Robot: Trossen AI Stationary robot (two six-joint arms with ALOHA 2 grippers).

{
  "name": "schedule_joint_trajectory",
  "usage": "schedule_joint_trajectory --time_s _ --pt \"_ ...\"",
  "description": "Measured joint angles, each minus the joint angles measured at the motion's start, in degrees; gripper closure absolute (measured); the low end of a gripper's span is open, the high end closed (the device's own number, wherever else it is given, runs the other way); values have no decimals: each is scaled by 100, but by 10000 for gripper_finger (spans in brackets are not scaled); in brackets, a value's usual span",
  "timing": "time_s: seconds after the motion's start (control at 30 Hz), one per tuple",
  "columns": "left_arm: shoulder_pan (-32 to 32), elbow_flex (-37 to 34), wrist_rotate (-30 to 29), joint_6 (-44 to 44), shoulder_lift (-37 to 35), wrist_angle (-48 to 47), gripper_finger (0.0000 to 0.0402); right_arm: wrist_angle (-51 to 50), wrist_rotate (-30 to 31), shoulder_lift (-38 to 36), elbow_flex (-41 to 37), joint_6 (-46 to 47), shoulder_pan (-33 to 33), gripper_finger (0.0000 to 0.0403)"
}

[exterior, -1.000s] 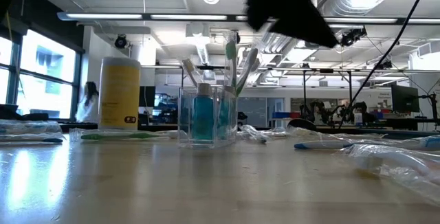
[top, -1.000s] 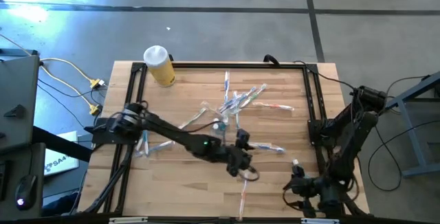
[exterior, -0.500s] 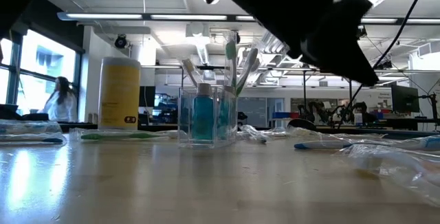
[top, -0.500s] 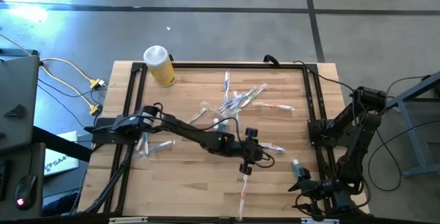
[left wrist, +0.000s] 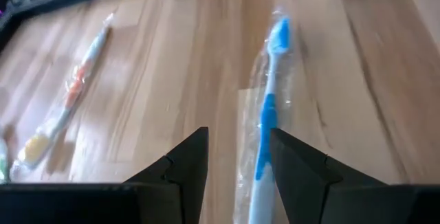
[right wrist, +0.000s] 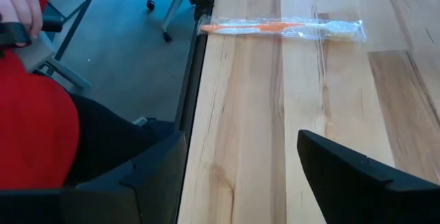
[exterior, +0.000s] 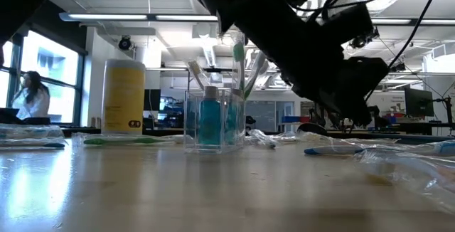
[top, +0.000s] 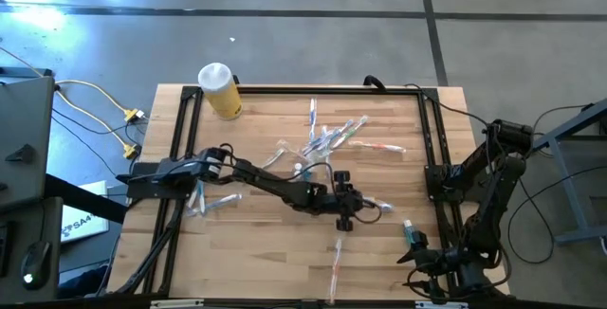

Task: Pick & Place toothbrushing station
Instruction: Put the blue toothbrush into the transparent organizer

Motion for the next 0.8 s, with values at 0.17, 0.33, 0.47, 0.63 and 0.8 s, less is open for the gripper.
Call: schedule_joint_trajectory --time_s 0.17,0.33,0.47,0.63,0.8 --pt "80 -2 443 -182 92 -110 254 -48 0 0 0 -2 0 131" --pt "66 2 696 -175 83 -268 254 -74 3 0 -2 -4 0 131" --pt "97 2 698 -289 88 -572 254 -117 9 0 -2 -6 -4 131" --pt "143 11 700 -653 153 -819 255 -114 59 0 -4 -9 -7 131" --pt "165 22 737 -881 180 -935 266 -103 63 0 -4 -9 -17 131"
